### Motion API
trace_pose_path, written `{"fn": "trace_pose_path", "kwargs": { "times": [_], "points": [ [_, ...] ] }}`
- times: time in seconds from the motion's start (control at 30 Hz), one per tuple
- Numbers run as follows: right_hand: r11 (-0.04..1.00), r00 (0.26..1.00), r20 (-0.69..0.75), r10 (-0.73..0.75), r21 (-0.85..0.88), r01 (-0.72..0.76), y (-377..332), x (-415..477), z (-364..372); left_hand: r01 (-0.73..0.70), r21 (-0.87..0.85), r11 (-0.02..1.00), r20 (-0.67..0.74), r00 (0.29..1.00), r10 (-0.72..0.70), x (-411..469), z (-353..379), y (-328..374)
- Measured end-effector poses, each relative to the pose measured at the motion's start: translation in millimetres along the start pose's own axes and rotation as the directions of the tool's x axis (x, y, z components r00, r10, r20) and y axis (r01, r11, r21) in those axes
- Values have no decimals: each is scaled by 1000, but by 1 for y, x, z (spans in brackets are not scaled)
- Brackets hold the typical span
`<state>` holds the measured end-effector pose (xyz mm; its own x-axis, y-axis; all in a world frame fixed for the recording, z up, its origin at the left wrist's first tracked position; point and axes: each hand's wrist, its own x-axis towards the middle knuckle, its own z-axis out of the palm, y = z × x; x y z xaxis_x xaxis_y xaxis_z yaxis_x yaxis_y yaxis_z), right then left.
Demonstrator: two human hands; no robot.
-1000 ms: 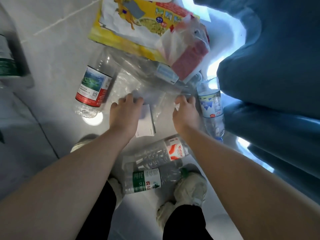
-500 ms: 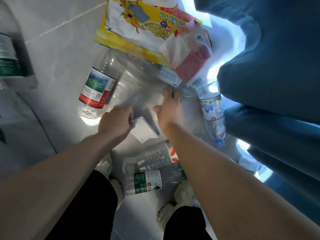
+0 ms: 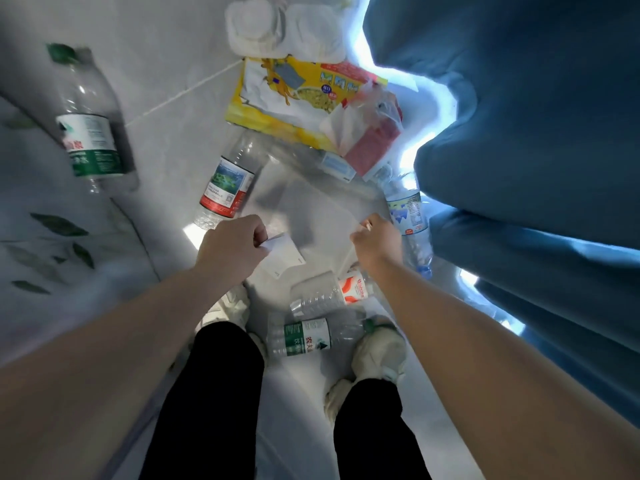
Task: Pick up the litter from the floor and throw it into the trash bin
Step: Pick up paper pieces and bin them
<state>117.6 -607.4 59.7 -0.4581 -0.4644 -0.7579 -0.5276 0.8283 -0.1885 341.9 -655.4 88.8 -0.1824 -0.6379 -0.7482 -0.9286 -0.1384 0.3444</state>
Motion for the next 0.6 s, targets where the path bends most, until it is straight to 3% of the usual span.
{"fn": "trace_pose_path", "kwargs": {
  "times": [0.23, 0.43, 0.6],
  "points": [
    [993, 1000, 9, 22, 112, -23, -18, -97, -112, 60, -79, 995, -34, 997, -63, -98, -77, 51],
    [934, 998, -25, 60, 355, -48, -47, -238, -232, 110, -241, 964, -43, 991, -124, -218, -163, 122],
    [830, 979, -141, 146, 556, -44, -53, -376, -318, -36, -262, 964, -23, 999, 31, -322, -233, 177]
  ]
}}
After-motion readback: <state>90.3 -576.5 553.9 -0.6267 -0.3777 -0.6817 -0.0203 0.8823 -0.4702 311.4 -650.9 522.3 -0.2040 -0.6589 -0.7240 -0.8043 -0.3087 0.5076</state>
